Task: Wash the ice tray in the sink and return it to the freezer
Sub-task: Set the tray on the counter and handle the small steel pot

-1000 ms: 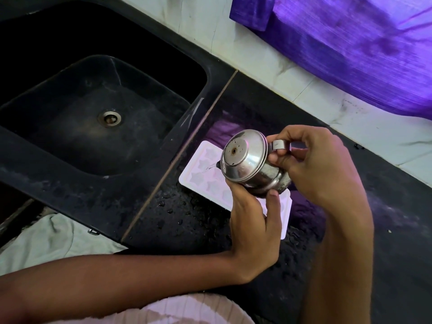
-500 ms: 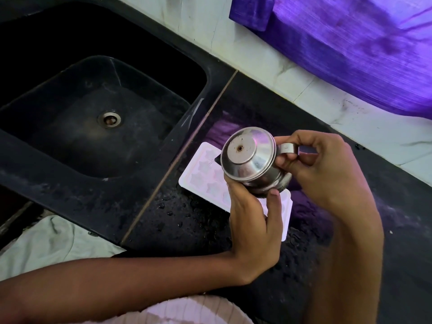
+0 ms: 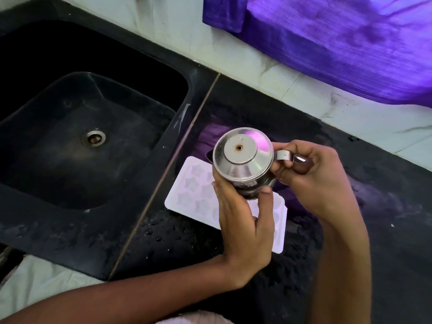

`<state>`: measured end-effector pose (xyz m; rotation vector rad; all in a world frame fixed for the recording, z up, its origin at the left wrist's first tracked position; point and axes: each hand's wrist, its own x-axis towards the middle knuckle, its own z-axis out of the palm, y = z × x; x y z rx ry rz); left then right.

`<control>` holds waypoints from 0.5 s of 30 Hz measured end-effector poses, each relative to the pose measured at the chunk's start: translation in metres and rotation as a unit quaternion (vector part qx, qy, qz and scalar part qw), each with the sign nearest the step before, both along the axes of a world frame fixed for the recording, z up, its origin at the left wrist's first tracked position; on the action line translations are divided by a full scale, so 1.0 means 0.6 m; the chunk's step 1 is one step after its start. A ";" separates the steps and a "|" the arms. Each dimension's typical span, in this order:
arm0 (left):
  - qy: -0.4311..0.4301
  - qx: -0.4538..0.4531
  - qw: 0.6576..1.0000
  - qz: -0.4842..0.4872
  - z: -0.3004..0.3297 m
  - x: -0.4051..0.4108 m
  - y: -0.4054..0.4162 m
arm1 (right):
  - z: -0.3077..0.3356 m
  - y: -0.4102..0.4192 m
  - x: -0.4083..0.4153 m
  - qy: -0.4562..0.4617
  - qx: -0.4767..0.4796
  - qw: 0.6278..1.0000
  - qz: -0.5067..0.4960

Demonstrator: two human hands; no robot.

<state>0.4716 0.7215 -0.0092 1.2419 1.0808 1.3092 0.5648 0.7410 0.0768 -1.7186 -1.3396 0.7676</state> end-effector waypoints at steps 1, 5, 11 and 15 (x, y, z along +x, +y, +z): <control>-0.001 -0.003 1.000 -0.005 -0.001 0.003 0.005 | -0.005 0.004 0.006 0.010 0.001 1.000 -0.004; -0.006 -0.017 1.000 -0.013 0.001 0.012 0.034 | -0.028 0.027 0.029 0.056 0.021 0.998 -0.020; -0.011 -0.040 0.999 -0.010 0.007 0.032 0.095 | -0.057 0.073 0.057 0.127 0.040 0.990 -0.052; -0.014 -0.063 0.998 -0.012 0.010 0.048 0.149 | -0.081 0.119 0.080 0.167 0.044 0.982 -0.076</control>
